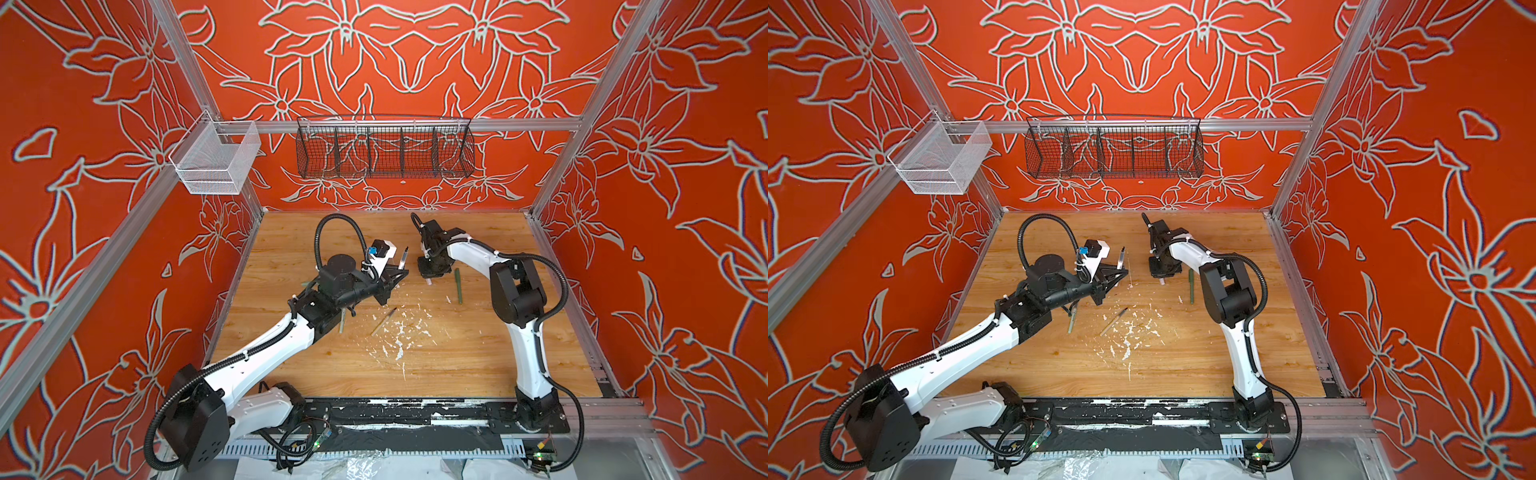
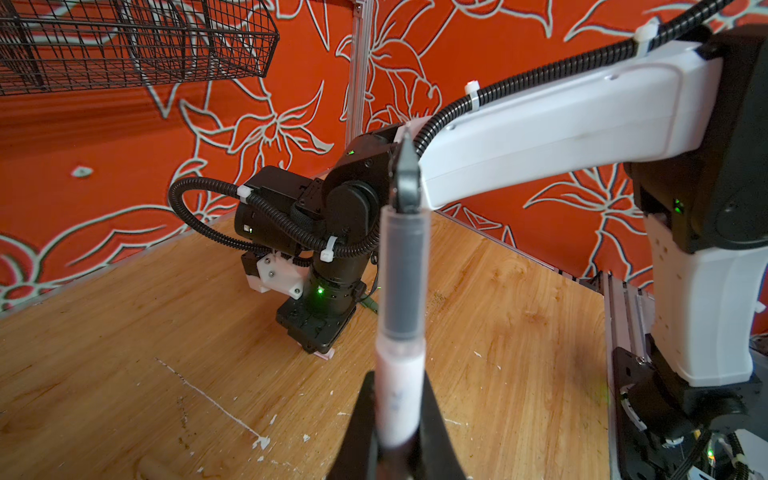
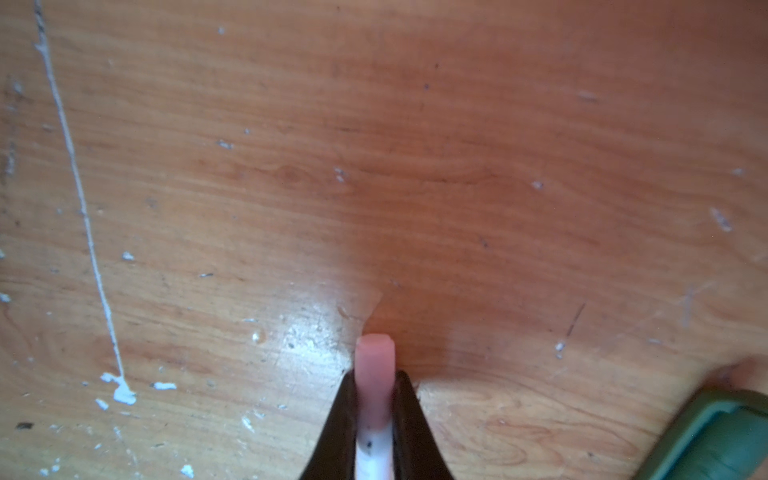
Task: Insert the pens into the pen caps
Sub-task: 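Raise the pink cap and swing the right gripper toward the left gripper's pen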
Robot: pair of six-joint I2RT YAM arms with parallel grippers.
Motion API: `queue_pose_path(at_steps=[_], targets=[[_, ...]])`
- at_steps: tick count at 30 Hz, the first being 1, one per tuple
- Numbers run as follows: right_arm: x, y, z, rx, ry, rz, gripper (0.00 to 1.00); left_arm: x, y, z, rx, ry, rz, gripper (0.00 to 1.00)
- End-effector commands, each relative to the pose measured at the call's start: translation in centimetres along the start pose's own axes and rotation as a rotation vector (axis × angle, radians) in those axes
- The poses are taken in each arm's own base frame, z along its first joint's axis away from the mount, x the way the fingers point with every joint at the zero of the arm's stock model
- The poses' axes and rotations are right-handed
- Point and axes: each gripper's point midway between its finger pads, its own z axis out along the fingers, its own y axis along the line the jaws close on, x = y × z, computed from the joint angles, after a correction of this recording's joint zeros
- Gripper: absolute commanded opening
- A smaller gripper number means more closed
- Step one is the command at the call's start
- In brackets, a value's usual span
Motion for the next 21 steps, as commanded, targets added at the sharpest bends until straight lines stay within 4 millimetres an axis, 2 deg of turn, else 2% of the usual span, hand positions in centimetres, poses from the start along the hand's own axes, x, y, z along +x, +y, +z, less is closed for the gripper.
queue_pose_path(at_steps=[1,10,21], targets=[[0.8,-0.8,1.6,0.092,0.032,-0.001,0.14,-1.5,-0.6,-0.3,0.014,-0.035,0.036,0.0],[0.5,-0.2,1.5,0.104,0.022,-0.014,0.14,-1.6,-0.7,-0.3,0.015,-0.038,0.036,0.0],[0.5,-0.8,2.5,0.166,0.027,-0.025,0.17,-1.7,-0.6,-0.4,0.013,-0.041,0.04,0.0]])
